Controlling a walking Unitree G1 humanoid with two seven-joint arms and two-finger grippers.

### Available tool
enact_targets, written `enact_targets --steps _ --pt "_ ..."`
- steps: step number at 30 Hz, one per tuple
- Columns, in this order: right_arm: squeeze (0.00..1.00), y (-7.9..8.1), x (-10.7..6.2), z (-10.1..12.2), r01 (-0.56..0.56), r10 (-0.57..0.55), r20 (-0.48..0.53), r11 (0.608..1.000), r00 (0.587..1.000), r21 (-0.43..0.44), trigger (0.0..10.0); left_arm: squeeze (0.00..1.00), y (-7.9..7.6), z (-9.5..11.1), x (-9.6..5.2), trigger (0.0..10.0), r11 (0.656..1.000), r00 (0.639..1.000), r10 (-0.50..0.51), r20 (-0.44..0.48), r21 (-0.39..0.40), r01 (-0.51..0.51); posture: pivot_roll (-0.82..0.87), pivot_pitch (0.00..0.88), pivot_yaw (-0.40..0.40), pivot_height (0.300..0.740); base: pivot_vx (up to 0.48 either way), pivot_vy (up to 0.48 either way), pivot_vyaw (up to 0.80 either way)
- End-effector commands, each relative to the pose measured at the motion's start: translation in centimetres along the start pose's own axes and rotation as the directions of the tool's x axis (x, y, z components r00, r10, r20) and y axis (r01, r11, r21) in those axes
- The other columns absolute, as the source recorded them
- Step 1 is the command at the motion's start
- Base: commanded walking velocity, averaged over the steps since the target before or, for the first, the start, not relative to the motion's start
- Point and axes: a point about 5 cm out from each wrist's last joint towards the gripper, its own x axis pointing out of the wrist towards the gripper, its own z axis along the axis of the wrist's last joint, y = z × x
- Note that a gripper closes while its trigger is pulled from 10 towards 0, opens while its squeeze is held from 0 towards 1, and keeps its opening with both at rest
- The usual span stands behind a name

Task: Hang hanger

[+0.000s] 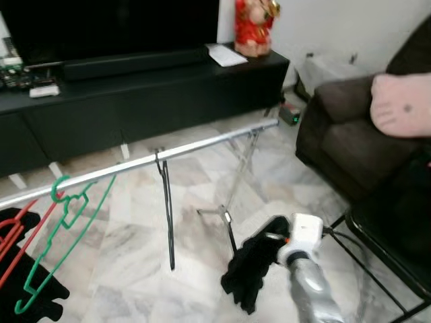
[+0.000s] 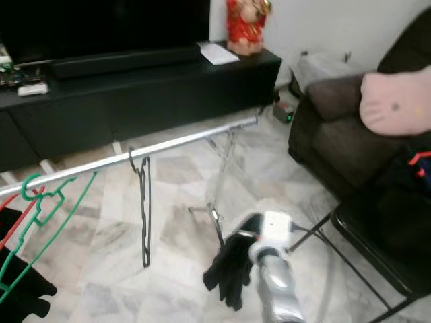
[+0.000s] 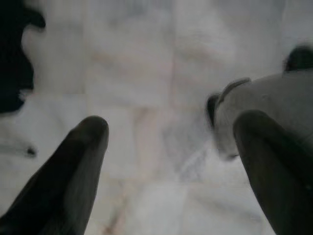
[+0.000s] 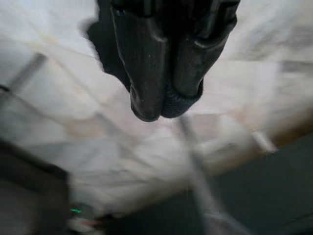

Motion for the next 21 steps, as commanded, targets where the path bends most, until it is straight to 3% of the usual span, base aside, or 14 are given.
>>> enact_targets --steps 1,9,21 --pt "0.00 0.98 0.29 0.91 -0.031 0.030 0.048 0.999 0.998 0.009 10.0 0.00 -1.42 -1.26 -0.40 10.0 0.999 0.998 -0.049 -0.039 -0.005 0.049 -0.03 0.098 -0.053 0.740 0.000 0.000 0.00" --pt "0.00 1.19 0.25 0.61 -0.040 0.040 0.037 0.999 0.999 0.006 10.0 0.00 -1.29 -1.15 -0.38 10.0 0.999 0.999 -0.033 -0.030 -0.008 0.033 -0.02 0.111 -0.052 0.740 0.000 0.000 0.00" --pt "0.00 1.26 0.20 0.55 -0.050 0.051 0.043 0.999 0.998 -0.018 10.0 0.00 -1.27 -1.16 -0.41 10.0 0.999 0.999 -0.031 -0.024 -0.009 0.030 -0.02 0.108 -0.051 0.740 0.000 -0.396 0.00"
